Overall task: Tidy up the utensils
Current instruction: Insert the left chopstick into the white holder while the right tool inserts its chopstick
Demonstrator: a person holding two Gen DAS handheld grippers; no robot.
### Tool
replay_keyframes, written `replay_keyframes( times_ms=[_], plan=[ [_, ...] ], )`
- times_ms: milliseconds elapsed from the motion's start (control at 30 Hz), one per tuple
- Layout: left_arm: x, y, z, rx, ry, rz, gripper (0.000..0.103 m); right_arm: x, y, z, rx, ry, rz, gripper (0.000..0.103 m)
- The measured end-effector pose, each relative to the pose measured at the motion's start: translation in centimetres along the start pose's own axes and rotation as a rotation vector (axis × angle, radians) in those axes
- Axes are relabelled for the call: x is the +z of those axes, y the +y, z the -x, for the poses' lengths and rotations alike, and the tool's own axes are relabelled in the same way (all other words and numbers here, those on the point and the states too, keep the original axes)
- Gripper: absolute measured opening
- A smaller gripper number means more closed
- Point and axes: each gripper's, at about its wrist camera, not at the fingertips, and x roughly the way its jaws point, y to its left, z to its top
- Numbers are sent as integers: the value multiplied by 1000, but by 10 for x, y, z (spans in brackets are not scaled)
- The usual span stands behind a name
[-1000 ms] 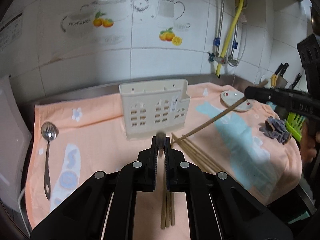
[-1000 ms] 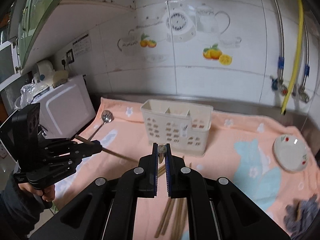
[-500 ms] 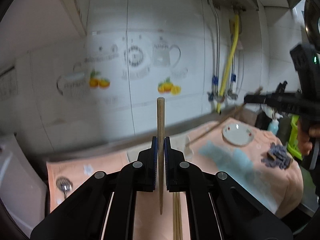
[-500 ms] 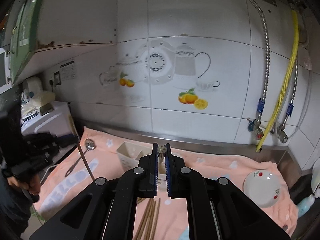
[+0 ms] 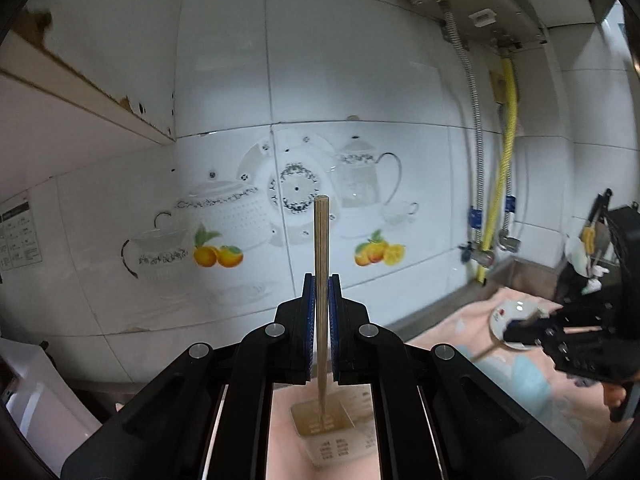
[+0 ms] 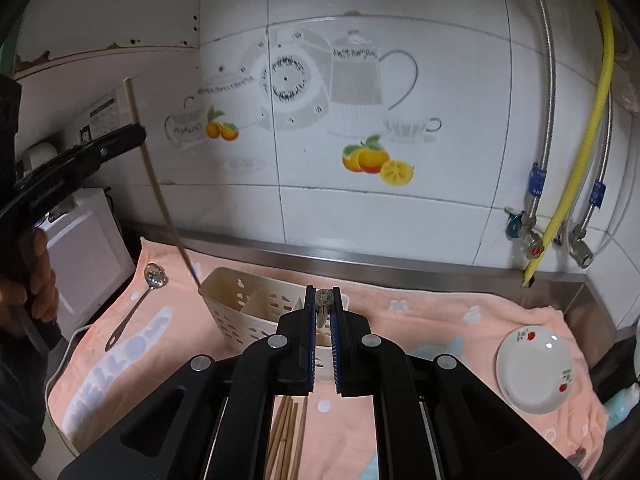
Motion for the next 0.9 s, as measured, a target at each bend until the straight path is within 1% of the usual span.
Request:
replay_keyframes(
  times_ms=[167,233,400,500,700,900],
  plan=[
    [-13,10,-22,20,14,30,5,-3,-2,-15,-1,29,2,6],
    [-23,15,-33,20,45,44,5,-5,-2,-20,2,40,4,6],
    [-41,22,-47,11,90,69,5,-10,-5,-29,0,54,-8,6],
    [-48,22,-49,10,105,65,6,-12,-6,-33,2,58,-18,7],
    [-53,23,-48,15,120,68,6,-13,-7,-35,-3,59,-21,7],
    [-53,25,-36,4,121,76,9,-10,-7,-21,-21,18,-17,10]
  ],
)
